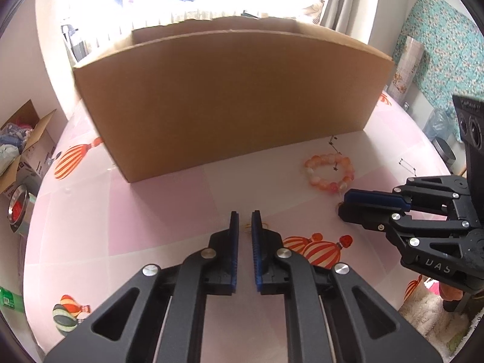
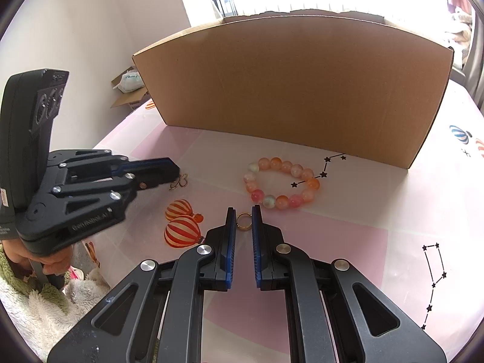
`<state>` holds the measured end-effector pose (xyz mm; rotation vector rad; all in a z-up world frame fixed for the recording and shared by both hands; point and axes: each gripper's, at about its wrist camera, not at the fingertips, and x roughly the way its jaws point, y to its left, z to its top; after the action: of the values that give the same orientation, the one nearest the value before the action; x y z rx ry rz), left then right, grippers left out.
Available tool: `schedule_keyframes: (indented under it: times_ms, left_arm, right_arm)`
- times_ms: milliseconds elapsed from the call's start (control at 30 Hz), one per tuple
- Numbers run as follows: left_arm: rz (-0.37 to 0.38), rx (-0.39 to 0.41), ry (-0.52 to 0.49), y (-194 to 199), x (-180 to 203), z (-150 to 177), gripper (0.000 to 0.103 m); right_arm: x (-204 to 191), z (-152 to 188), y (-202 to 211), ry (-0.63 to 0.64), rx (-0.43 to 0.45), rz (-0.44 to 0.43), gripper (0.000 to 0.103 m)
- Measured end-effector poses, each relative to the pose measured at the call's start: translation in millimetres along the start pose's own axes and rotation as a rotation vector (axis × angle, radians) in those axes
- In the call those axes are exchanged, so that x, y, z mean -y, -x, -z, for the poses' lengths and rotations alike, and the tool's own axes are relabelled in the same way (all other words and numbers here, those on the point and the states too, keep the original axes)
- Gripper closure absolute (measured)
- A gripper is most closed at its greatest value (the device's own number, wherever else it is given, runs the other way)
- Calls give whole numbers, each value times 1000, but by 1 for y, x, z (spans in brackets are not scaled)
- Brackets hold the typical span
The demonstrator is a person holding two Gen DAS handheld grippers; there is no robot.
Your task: Organize jewelry
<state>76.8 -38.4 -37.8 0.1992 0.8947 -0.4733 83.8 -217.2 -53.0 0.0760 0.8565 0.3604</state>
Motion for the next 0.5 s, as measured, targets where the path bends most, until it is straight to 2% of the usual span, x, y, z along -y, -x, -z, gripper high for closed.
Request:
schedule_keyframes:
  times_ms: [133, 267, 500]
  left_arm:
    - [-32, -3, -3, 5, -5, 3, 95]
    - [-82, -33, -66, 2, 3, 9, 95]
    - [-58, -24, -136, 2, 23, 10, 95]
  right_arm:
    - [0, 0, 0, -1, 0, 0, 95]
    - [0, 0, 0, 0, -1, -1, 95]
    - [0, -1, 0, -2, 0, 1, 95]
